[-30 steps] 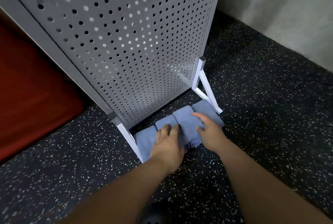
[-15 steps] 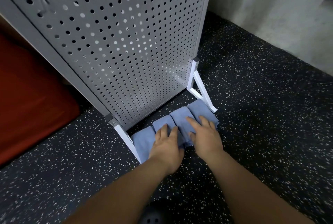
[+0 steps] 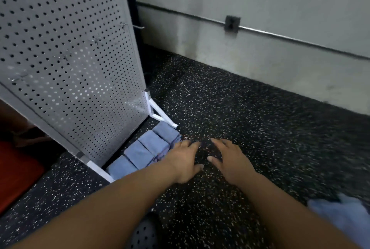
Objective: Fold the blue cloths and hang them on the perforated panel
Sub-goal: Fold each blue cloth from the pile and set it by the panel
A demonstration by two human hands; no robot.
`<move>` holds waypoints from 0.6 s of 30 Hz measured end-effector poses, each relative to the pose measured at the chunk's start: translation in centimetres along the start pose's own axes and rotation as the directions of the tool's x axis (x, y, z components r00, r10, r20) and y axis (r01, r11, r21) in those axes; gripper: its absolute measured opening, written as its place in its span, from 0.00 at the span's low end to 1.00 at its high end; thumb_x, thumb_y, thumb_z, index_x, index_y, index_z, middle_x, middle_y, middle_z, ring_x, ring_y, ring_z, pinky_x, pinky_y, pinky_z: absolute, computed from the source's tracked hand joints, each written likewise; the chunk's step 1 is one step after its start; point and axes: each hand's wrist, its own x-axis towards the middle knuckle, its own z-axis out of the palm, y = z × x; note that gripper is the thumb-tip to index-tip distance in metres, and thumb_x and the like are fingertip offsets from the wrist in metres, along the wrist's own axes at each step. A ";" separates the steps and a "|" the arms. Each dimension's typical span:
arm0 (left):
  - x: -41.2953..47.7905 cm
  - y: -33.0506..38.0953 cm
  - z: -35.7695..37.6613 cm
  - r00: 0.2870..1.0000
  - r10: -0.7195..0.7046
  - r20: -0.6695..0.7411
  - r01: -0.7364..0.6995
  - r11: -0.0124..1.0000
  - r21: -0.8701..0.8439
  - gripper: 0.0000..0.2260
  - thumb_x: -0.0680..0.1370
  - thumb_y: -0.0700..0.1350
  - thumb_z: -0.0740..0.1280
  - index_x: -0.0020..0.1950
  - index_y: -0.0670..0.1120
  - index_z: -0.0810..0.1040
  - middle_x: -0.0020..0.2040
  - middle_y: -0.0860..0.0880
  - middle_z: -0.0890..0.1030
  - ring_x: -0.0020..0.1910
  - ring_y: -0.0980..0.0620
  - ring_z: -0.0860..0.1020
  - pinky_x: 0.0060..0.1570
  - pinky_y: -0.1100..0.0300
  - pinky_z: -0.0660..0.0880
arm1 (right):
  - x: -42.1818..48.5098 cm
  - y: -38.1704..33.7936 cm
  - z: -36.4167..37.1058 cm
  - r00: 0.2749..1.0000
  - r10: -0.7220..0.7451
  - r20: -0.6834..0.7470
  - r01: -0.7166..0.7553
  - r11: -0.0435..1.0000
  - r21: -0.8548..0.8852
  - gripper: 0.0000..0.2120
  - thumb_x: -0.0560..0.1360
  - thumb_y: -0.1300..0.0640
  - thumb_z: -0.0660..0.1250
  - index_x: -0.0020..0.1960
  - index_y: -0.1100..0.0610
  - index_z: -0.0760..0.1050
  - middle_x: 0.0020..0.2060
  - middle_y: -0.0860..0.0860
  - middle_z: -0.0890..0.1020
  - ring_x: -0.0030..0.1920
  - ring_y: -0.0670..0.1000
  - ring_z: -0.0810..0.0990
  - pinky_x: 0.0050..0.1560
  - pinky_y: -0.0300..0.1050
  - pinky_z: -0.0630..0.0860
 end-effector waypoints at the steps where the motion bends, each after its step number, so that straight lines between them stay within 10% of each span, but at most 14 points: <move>1: -0.2 2.0 -0.7 0.999 0.050 0.003 -0.050 0.998 0.028 0.38 0.83 0.61 0.66 0.87 0.51 0.52 0.83 0.42 0.59 0.82 0.39 0.58 0.80 0.45 0.61 | -1.6 1.0 -1.1 1.000 0.026 -0.016 -0.026 1.000 0.012 0.33 0.85 0.39 0.61 0.86 0.45 0.55 0.82 0.50 0.62 0.79 0.57 0.63 0.78 0.55 0.66; 8: -1.4 14.8 -1.2 0.961 0.247 0.128 -0.273 0.921 0.278 0.39 0.82 0.63 0.66 0.87 0.52 0.52 0.84 0.44 0.58 0.82 0.39 0.58 0.80 0.40 0.63 | -13.0 10.1 -5.2 0.965 0.246 -0.092 -0.238 0.967 0.086 0.35 0.84 0.36 0.61 0.86 0.43 0.53 0.83 0.50 0.61 0.80 0.57 0.62 0.78 0.57 0.67; 18: -1.5 27.1 9.8 0.927 0.310 0.210 -0.343 0.928 0.143 0.37 0.84 0.62 0.65 0.87 0.52 0.51 0.84 0.44 0.58 0.83 0.40 0.57 0.81 0.44 0.62 | -25.5 22.9 1.1 0.861 0.507 -0.035 -0.486 0.842 0.236 0.35 0.84 0.36 0.61 0.85 0.47 0.57 0.81 0.55 0.65 0.79 0.58 0.66 0.79 0.56 0.65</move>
